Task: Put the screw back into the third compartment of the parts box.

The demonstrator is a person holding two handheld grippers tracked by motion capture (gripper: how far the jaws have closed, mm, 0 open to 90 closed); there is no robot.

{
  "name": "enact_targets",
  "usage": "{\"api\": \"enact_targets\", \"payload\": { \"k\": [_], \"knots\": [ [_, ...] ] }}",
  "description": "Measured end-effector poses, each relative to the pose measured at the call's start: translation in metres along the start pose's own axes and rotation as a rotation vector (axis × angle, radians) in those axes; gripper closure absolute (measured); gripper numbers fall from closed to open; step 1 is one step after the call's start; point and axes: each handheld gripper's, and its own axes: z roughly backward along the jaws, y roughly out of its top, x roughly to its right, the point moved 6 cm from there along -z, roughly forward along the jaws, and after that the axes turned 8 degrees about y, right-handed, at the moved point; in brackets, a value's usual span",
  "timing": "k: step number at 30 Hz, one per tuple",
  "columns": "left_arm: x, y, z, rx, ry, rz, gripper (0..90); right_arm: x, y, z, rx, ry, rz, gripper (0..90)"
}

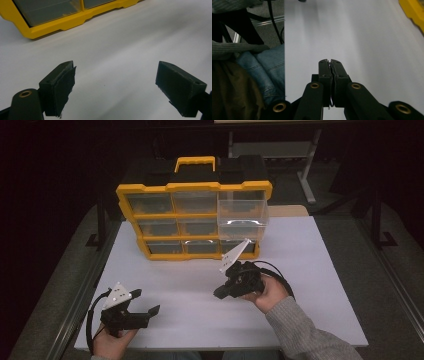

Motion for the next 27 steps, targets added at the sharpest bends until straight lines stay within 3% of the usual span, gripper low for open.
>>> {"api": "enact_targets", "payload": {
  "k": [4, 5, 6, 17, 20, 23, 27],
  "knots": [
    [0.001, 0.0, 0.0, 0.005, -0.001, 0.016, 15.6, -0.008, 0.012, 0.015, 0.008, 0.0, 0.011, 86.7],
    [0.0, 0.0, 0.001, -0.005, 0.001, 0.0, 15.6, -0.01, 0.015, 0.019, 0.01, 0.006, 0.003, 86.7],
    [0.001, 0.001, 0.0, 0.008, 0.0, 0.021, 15.6, -0.011, 0.018, 0.023, 0.018, 0.004, 0.014, 86.7],
    [0.001, 0.001, 0.0, 0.002, 0.001, 0.01, 15.6, -0.026, 0.055, 0.078, 0.035, -0.024, 0.035, 86.8],
    [0.0, 0.001, 0.0, 0.0, 0.001, 0.0, 15.5, -0.027, 0.064, 0.092, 0.05, -0.03, 0.052, 86.8],
    [0.002, 0.0, 0.0, -0.001, -0.001, 0.024, 15.6, -0.026, 0.072, 0.107, 0.057, -0.032, 0.042, 86.8],
    [0.001, 0.0, 0.0, -0.007, 0.0, 0.015, 15.6, -0.024, 0.082, 0.125, 0.067, -0.048, 0.037, 86.8]
  ]
}}
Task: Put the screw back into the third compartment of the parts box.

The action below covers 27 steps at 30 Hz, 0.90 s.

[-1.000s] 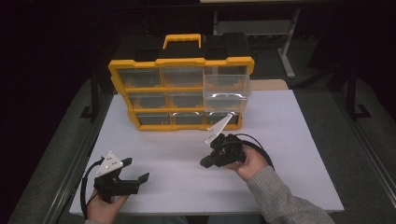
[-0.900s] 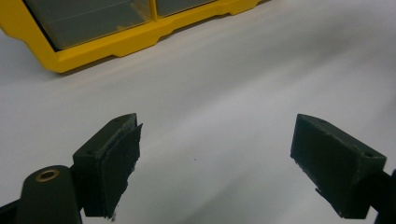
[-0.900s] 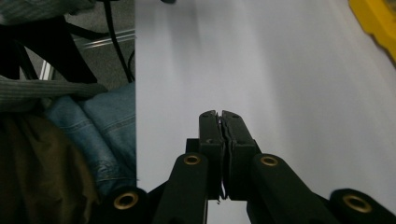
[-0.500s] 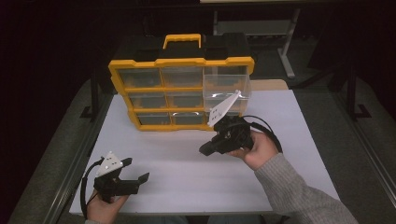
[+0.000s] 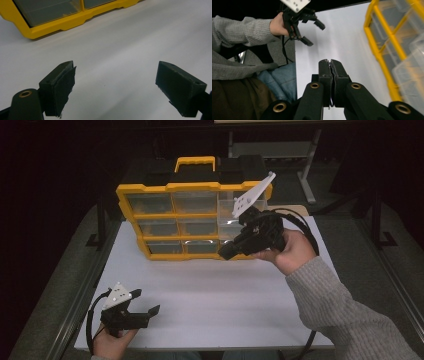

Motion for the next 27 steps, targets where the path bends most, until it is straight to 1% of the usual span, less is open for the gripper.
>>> {"api": "enact_targets", "payload": {
  "k": [1, 2, 6, 9, 11, 13, 16, 21, 22, 23, 24, 25, 26, 27],
  "knots": [
    [0.0, 0.0, 0.0, 0.001, 0.001, -0.005, 15.6, 0.001, 0.002, 0.004, -0.002, -0.005, -0.004, 86.8],
    [0.0, 0.0, 0.0, 0.003, 0.0, 0.001, 15.6, 0.002, 0.005, 0.008, -0.001, -0.009, -0.009, 86.8],
    [-0.001, 0.0, 0.001, 0.002, 0.002, -0.01, 15.6, 0.006, 0.015, 0.023, 0.014, -0.019, -0.016, 86.8],
    [-0.001, 0.0, 0.001, 0.003, 0.002, -0.01, 15.6, 0.01, 0.021, 0.034, 0.016, -0.037, -0.021, 86.8],
    [-0.001, 0.001, 0.001, 0.005, 0.001, -0.008, 15.6, 0.012, 0.024, 0.04, 0.023, -0.046, -0.025, 86.8],
    [-0.001, 0.001, 0.001, 0.007, 0.001, -0.008, 15.6, 0.016, 0.027, 0.046, 0.029, -0.056, -0.02, 86.8],
    [-0.002, 0.0, 0.001, 0.003, 0.002, -0.011, 15.5, 0.021, 0.031, 0.053, 0.031, -0.071, -0.031, 86.8],
    [-0.002, 0.0, 0.001, 0.003, 0.001, -0.014, 15.6, 0.032, 0.035, 0.065, 0.041, -0.102, -0.062, 86.7],
    [-0.002, 0.0, 0.001, 0.003, 0.001, -0.015, 15.6, 0.034, 0.036, 0.067, 0.045, -0.104, -0.075, 86.7],
    [-0.002, 0.0, 0.001, 0.005, 0.001, -0.014, 15.6, 0.037, 0.036, 0.069, 0.047, -0.112, -0.074, 86.8],
    [-0.002, 0.0, 0.001, 0.005, 0.001, -0.015, 15.6, 0.038, 0.037, 0.07, 0.047, -0.116, -0.091, 86.8],
    [-0.002, 0.0, 0.001, 0.002, 0.001, -0.019, 15.5, 0.042, 0.037, 0.072, 0.046, -0.127, -0.086, 86.7],
    [-0.002, 0.0, 0.001, 0.0, 0.001, -0.02, 15.6, 0.044, 0.037, 0.073, 0.049, -0.129, -0.105, 86.7],
    [-0.003, 0.0, 0.002, -0.005, 0.002, -0.022, 15.6, 0.047, 0.037, 0.073, 0.05, -0.133, -0.109, 86.7]
  ]
}}
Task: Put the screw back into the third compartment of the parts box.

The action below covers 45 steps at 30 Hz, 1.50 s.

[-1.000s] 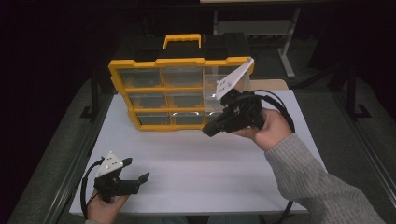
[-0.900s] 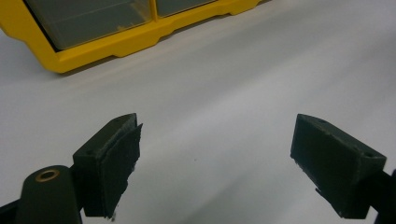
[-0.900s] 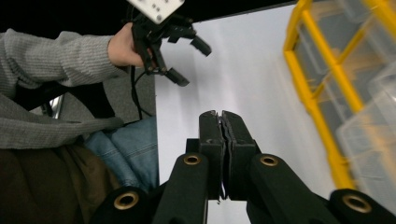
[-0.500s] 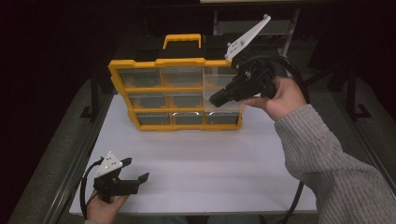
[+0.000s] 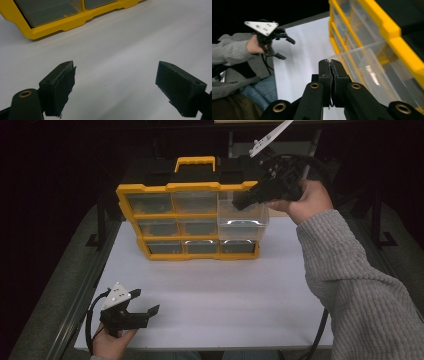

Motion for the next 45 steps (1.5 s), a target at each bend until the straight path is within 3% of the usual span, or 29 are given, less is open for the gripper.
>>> {"api": "enact_targets", "payload": {
  "k": [1, 14, 21, 23, 28, 32, 34, 36, 37, 39, 45],
  "knots": [
    [0.002, 0.001, -0.001, 0.016, -0.003, 0.026, 15.6, 0.004, -0.001, 0.0, -0.005, -0.008, -0.004, 86.6],
    [0.0, 0.001, 0.0, 0.005, 0.0, 0.016, 15.6, 0.038, -0.017, -0.021, -0.048, -0.042, -0.059, 86.5],
    [0.0, 0.001, -0.001, 0.013, -0.002, 0.018, 15.5, 0.045, -0.024, -0.035, -0.077, -0.034, -0.077, 86.2],
    [-0.001, -0.001, 0.0, -0.005, -0.001, -0.005, 15.5, 0.046, -0.026, -0.038, -0.082, -0.033, -0.078, 86.1],
    [-0.001, 0.0, 0.0, 0.005, -0.003, 0.0, 15.5, 0.048, -0.026, -0.039, -0.076, -0.041, -0.085, 80.8],
    [0.001, 0.001, -0.001, 0.019, -0.005, 0.018, 15.6, 0.046, -0.025, -0.034, -0.058, -0.045, -0.077, 79.9],
    [0.0, 0.0, 0.0, 0.007, -0.003, 0.001, 15.6, 0.044, -0.026, -0.028, -0.046, -0.049, -0.07, 79.2],
    [0.001, 0.001, -0.001, 0.017, -0.004, 0.019, 15.6, 0.042, -0.027, -0.021, -0.031, -0.056, -0.068, 77.7],
    [0.0, 0.0, -0.001, 0.007, -0.004, 0.006, 15.5, 0.04, -0.028, -0.016, -0.023, -0.059, -0.07, 76.9],
    [0.002, 0.0, -0.001, 0.014, -0.005, 0.033, 15.5, 0.037, -0.03, -0.007, -0.007, -0.069, -0.077, 75.4],
    [0.003, 0.0, -0.002, 0.011, -0.004, 0.027, 15.6, 0.027, -0.04, 0.021, 0.043, -0.097, -0.087, 70.5]
  ]
}}
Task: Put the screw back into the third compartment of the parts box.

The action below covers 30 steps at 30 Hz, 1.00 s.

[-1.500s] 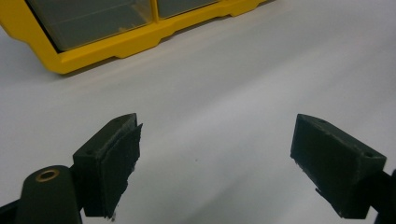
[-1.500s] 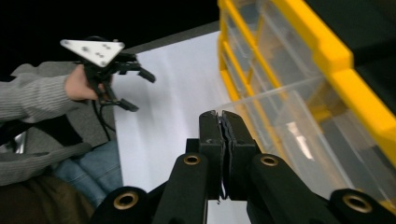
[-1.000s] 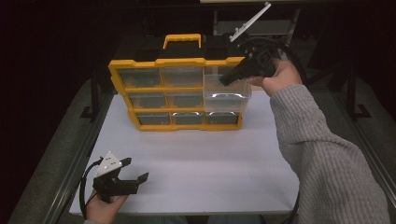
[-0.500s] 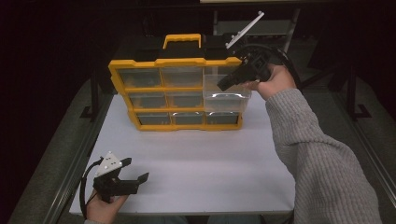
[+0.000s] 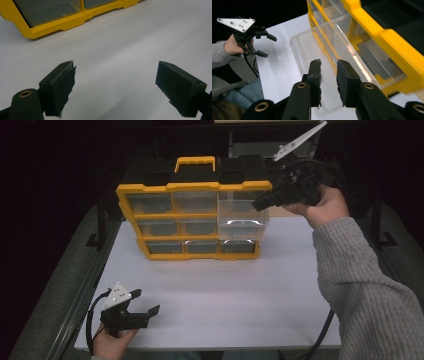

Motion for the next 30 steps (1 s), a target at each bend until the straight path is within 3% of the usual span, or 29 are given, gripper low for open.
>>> {"api": "enact_targets", "payload": {
  "k": [4, 7, 13, 20, 30],
  "knots": [
    [-0.002, -0.001, 0.0, -0.01, 0.003, -0.02, 15.5, -0.002, -0.01, 0.016, 0.026, -0.016, -0.003, 68.1],
    [-0.001, 0.0, 0.0, 0.0, 0.002, -0.002, 15.6, -0.002, -0.018, 0.025, 0.039, -0.03, -0.004, 65.7],
    [-0.001, -0.001, 0.0, -0.005, 0.003, -0.018, 15.6, -0.002, -0.038, 0.038, 0.066, -0.051, -0.034, 61.5],
    [0.0, 0.0, -0.002, 0.003, 0.0, -0.01, 15.6, 0.002, -0.061, 0.037, 0.084, -0.069, -0.051, 57.5],
    [0.0, -0.001, -0.002, -0.005, 0.002, -0.019, 15.6, 0.012, -0.098, 0.02, 0.106, -0.078, -0.074, 50.5]
  ]
}}
